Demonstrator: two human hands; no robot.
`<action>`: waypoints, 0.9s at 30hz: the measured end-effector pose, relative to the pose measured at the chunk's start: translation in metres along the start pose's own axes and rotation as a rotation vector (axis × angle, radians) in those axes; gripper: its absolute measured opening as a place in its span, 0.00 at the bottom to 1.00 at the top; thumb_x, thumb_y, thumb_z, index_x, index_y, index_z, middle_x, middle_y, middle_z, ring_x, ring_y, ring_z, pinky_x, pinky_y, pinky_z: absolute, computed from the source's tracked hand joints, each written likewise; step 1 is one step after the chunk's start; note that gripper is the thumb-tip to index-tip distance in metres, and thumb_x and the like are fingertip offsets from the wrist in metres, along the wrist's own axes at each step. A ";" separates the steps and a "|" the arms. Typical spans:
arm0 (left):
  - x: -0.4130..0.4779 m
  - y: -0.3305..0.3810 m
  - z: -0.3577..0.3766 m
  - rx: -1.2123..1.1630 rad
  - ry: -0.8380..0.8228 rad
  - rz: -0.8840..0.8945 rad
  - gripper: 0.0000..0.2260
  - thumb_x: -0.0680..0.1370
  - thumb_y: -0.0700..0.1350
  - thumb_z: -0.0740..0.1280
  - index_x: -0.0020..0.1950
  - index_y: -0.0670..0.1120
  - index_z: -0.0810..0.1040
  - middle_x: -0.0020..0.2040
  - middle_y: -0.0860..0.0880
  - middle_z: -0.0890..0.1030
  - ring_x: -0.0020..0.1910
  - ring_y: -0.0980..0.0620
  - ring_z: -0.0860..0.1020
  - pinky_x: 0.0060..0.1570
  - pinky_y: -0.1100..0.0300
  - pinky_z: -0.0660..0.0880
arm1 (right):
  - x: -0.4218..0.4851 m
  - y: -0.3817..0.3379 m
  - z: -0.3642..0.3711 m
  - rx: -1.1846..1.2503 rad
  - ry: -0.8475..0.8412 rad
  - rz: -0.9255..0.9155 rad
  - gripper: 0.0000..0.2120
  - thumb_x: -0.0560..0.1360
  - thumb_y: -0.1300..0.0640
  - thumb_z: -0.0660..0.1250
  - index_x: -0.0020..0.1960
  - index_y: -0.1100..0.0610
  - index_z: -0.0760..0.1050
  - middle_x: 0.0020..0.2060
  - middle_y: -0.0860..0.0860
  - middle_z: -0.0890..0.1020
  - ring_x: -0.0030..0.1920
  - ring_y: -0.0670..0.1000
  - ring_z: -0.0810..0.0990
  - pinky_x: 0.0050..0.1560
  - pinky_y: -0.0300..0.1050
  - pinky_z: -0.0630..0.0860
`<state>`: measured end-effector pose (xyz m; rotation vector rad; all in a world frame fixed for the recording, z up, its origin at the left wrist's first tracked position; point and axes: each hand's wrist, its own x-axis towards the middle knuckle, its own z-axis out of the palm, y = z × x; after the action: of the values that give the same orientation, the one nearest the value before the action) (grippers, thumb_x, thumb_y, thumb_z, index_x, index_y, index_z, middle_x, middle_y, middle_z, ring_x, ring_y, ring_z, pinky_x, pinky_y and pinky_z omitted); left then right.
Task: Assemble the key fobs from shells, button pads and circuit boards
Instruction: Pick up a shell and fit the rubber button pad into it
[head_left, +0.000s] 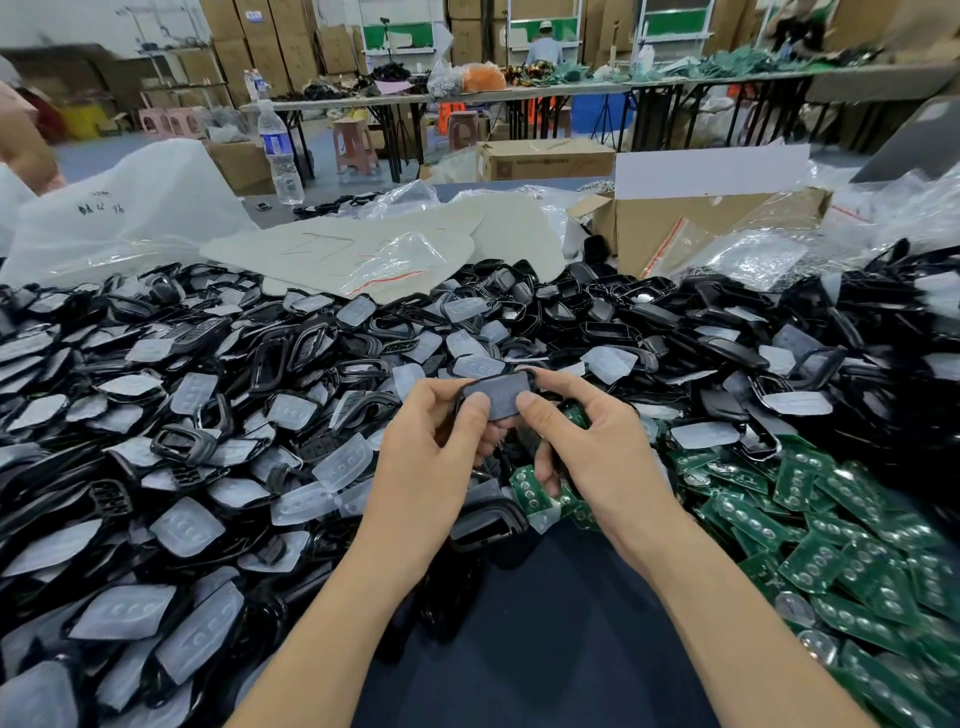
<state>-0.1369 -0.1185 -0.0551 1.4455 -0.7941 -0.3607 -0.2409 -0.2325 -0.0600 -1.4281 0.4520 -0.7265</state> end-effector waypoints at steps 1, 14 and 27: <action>0.000 0.000 0.000 -0.009 -0.005 -0.009 0.02 0.83 0.44 0.65 0.54 0.49 0.77 0.38 0.54 0.85 0.37 0.59 0.80 0.40 0.67 0.76 | 0.000 0.000 0.000 -0.005 0.000 0.004 0.09 0.79 0.52 0.71 0.59 0.46 0.79 0.23 0.51 0.78 0.23 0.48 0.73 0.25 0.39 0.70; -0.003 0.005 -0.001 0.113 -0.037 -0.002 0.04 0.82 0.45 0.66 0.55 0.53 0.74 0.40 0.51 0.85 0.39 0.54 0.83 0.45 0.60 0.80 | -0.001 -0.001 0.001 -0.061 0.013 -0.004 0.06 0.81 0.53 0.69 0.57 0.47 0.80 0.30 0.47 0.83 0.23 0.47 0.75 0.23 0.39 0.71; -0.006 -0.004 -0.005 0.442 -0.037 0.125 0.04 0.80 0.56 0.66 0.51 0.62 0.72 0.40 0.58 0.84 0.39 0.54 0.82 0.44 0.47 0.80 | -0.005 -0.004 0.005 -0.180 0.011 -0.078 0.07 0.81 0.56 0.68 0.52 0.45 0.83 0.37 0.43 0.84 0.23 0.46 0.74 0.23 0.40 0.71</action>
<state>-0.1370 -0.1113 -0.0601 1.7916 -1.0327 -0.1179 -0.2418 -0.2253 -0.0563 -1.6184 0.4817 -0.7714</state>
